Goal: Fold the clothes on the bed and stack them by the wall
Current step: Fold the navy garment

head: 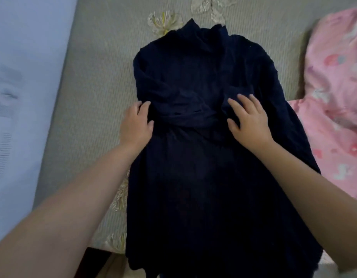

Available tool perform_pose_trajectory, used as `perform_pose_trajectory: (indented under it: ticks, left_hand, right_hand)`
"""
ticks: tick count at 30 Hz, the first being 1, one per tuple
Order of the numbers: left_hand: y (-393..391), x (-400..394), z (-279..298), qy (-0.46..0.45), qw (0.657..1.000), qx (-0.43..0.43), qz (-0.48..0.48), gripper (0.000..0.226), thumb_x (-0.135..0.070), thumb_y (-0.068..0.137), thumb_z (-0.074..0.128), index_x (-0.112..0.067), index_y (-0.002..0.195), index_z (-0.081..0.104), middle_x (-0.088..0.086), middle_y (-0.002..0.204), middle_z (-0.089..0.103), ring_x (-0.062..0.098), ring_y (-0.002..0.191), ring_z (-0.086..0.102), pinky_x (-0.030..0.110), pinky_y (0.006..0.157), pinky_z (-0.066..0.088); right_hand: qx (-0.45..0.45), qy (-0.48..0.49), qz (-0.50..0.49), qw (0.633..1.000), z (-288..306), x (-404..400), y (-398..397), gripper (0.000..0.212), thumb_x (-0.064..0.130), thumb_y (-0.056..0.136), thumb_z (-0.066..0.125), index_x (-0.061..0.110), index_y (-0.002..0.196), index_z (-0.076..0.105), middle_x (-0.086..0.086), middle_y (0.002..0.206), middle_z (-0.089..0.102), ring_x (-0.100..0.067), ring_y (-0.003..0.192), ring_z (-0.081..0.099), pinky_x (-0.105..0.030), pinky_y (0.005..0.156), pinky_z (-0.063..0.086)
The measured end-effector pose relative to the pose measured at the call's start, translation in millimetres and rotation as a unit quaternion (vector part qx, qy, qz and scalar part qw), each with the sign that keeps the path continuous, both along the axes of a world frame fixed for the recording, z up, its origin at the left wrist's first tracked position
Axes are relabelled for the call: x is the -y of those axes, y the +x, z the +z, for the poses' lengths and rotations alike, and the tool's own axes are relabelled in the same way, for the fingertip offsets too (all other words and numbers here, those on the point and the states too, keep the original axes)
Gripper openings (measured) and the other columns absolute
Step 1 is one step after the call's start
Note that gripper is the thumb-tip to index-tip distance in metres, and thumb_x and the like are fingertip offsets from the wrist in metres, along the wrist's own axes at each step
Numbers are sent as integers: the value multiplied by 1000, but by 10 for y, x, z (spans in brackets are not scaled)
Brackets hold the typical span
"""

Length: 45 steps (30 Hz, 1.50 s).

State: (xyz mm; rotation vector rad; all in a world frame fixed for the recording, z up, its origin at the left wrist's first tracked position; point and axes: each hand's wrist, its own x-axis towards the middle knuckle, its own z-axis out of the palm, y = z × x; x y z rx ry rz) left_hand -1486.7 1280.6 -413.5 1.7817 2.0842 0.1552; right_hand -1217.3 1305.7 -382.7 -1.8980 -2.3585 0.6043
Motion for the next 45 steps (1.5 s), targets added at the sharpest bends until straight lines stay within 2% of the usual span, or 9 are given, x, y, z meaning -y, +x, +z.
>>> perform_pose_trajectory:
  ticks: [5,11,14,19,23,27,32,36,45]
  left_hand:
    - [-166,-330,-94,69,990,0,-120,20,3,83,57,6,100,67,28,115,57,42,103,55,43,82,44]
    - [-341,-587,162,60,974,213,-41,16,-1,93,40,1,97,55,11,77,54,19,70,50,27,66,34]
    - [-437,-824,400,53,971,219,-83,14,-13,93,39,-6,97,50,12,74,49,24,67,49,32,62,34]
    - [-990,-1342,543,-13,985,-75,-158,21,-10,96,38,1,101,55,22,94,60,32,83,56,39,71,45]
    - [-1213,-1628,502,11,969,-190,-156,30,-9,90,45,-7,120,52,21,120,48,32,110,43,37,83,32]
    - [-810,-1420,334,94,985,-133,-56,51,-6,84,52,-4,134,40,23,136,36,36,123,33,43,100,22]
    - [-633,-323,91,87,994,-67,-2,46,-14,67,79,11,100,59,30,100,58,44,87,57,48,74,48]
    - [-768,-116,-91,38,999,-20,29,22,-2,77,69,10,93,63,28,84,59,41,78,58,44,62,46]
    - [-1267,-33,6,164,973,-21,-163,35,-1,71,34,7,71,68,25,76,65,36,59,63,39,49,51]
  right_hand:
    - [218,-125,170,953,-159,-539,-96,57,29,91,44,31,144,24,2,157,-2,-27,141,-18,-55,111,-8]
    - [322,-161,179,916,121,-810,69,48,44,87,47,19,129,51,3,147,30,-21,143,1,-59,110,-5]
    - [271,-145,127,943,373,-782,233,39,39,85,53,15,114,61,6,143,39,-16,143,8,-54,112,-5]
    - [88,-107,21,990,606,-555,229,17,17,81,61,13,65,60,-7,109,66,-25,115,54,-31,94,33]
    - [61,-69,-69,993,519,-546,1,14,4,80,61,-8,78,68,-16,89,68,-32,90,60,-30,74,42]
    - [33,-71,-78,994,264,-500,-244,23,17,86,57,-4,79,64,-15,84,63,-32,83,59,-34,67,44]
    - [73,-129,-176,973,-41,-516,-554,52,42,92,46,8,130,42,-15,124,54,-34,112,49,-40,88,41]
    - [173,-178,-132,959,-169,-539,-629,41,41,91,48,10,119,51,-10,115,59,-29,108,52,-39,94,32]
    - [-60,-118,-341,931,224,-1025,-50,10,6,79,64,8,85,57,-18,93,59,-24,78,50,-30,70,39]
